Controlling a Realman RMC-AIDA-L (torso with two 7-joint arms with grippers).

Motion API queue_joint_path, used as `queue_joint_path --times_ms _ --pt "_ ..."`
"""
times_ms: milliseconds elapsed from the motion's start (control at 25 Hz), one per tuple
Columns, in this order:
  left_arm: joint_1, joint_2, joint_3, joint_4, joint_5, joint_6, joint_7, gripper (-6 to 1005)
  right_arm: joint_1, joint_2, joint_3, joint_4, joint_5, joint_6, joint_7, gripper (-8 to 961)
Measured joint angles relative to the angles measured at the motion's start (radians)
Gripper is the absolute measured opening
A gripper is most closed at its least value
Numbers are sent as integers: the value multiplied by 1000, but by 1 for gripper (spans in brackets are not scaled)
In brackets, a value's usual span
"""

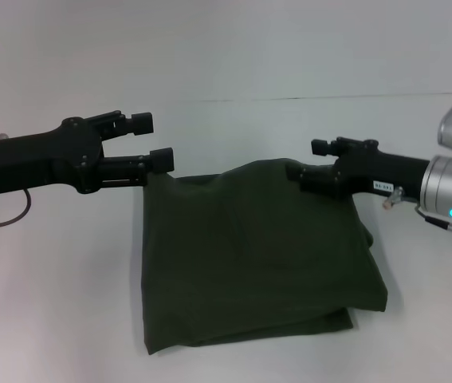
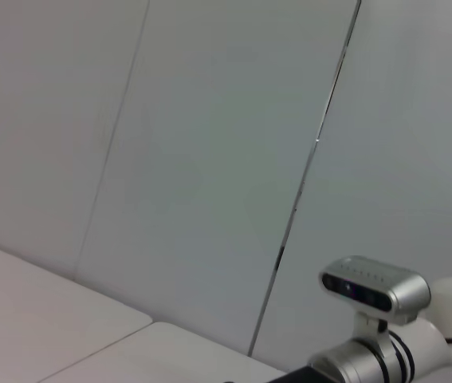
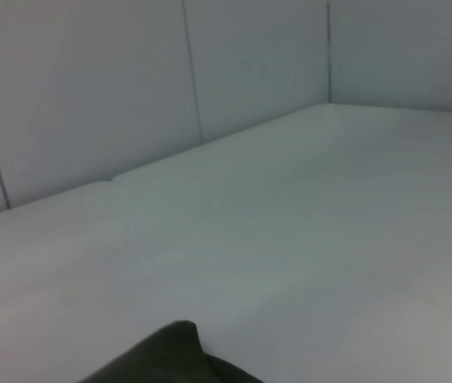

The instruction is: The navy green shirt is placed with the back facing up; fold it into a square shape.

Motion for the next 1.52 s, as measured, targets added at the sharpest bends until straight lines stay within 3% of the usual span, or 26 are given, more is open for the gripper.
queue_joint_path --times_ms 640,760,960,1080,1280,1520 --pt "-17 0 0 3 24 -11 -11 936 34 6 -40 101 -31 225 -63 732" --pt "-16 0 0 3 26 -11 -11 936 26 5 -26 85 -23 188 -56 731" --pt "-10 0 -2 4 26 -3 -12 937 7 -4 54 39 45 -27 -42 732" --pt "-9 0 0 4 27 -1 -12 937 12 -4 51 40 52 -122 -36 733" --pt "-4 0 -3 3 44 -1 -12 937 16 2 -30 50 -34 -129 -11 732" --pt "-2 0 -1 1 52 -8 -12 937 -17 0 -42 51 -141 -83 -8 732"
